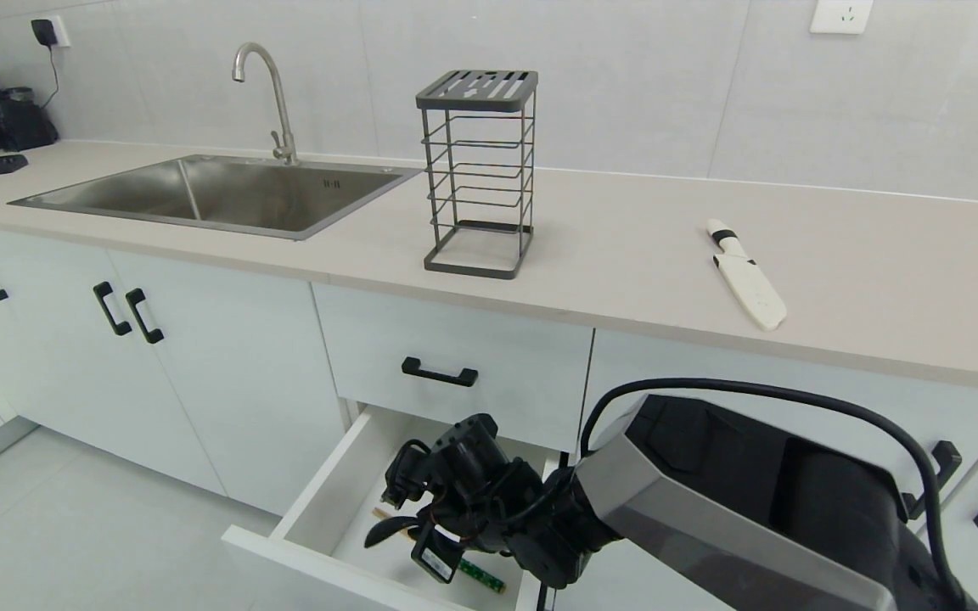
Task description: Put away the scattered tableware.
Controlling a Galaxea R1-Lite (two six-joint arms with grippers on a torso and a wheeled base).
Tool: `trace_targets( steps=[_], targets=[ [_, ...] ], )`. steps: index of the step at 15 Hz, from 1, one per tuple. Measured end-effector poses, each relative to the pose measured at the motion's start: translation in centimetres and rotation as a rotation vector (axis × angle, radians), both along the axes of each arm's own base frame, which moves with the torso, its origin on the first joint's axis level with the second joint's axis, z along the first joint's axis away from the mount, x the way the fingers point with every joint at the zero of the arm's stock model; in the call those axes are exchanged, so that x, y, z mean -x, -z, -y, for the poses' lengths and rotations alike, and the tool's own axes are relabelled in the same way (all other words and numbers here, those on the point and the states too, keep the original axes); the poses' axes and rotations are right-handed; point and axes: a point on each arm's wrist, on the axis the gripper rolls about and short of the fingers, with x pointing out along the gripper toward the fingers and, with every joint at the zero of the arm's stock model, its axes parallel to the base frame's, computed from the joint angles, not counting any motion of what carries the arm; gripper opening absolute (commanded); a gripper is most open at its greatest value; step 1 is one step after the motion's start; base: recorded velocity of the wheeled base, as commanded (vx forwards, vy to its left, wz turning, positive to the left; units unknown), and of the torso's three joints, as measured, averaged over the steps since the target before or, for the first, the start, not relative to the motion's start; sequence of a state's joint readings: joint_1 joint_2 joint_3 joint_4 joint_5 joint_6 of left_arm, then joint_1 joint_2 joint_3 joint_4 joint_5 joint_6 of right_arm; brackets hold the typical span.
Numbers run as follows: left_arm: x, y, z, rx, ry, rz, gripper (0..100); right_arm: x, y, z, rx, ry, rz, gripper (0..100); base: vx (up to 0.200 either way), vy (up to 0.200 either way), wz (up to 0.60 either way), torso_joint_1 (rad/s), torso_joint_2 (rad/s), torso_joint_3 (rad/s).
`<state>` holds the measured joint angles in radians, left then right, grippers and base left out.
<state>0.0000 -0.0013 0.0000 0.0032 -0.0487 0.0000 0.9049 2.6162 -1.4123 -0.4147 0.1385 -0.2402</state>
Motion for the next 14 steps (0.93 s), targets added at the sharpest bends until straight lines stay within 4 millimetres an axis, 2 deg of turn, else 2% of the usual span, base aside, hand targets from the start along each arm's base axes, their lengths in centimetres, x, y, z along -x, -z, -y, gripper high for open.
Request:
trace_targets(
  steps=[8, 11, 14],
  targets=[
    [0.0, 0.0, 0.0, 0.000, 0.000, 0.000, 100, -0.4, -0.1, 0.2, 0.000, 0.003, 0.022, 100, 0.000, 0.000, 0.00, 0.000, 0.00, 0.000],
    [0.0, 0.0, 0.0, 0.000, 0.000, 0.000, 100, -0.8, -2.2, 0.2, -0.034, -0.006, 0.071, 100, 0.000, 0.000, 0.00, 0.000, 0.00, 0.000],
    [0.0, 0.0, 0.0, 0.000, 0.000, 0.000, 100, -0.8, -5.8, 0.2, -0.083, -0.019, 0.132, 100, 0.000, 0.000, 0.00, 0.000, 0.00, 0.000]
  ],
)
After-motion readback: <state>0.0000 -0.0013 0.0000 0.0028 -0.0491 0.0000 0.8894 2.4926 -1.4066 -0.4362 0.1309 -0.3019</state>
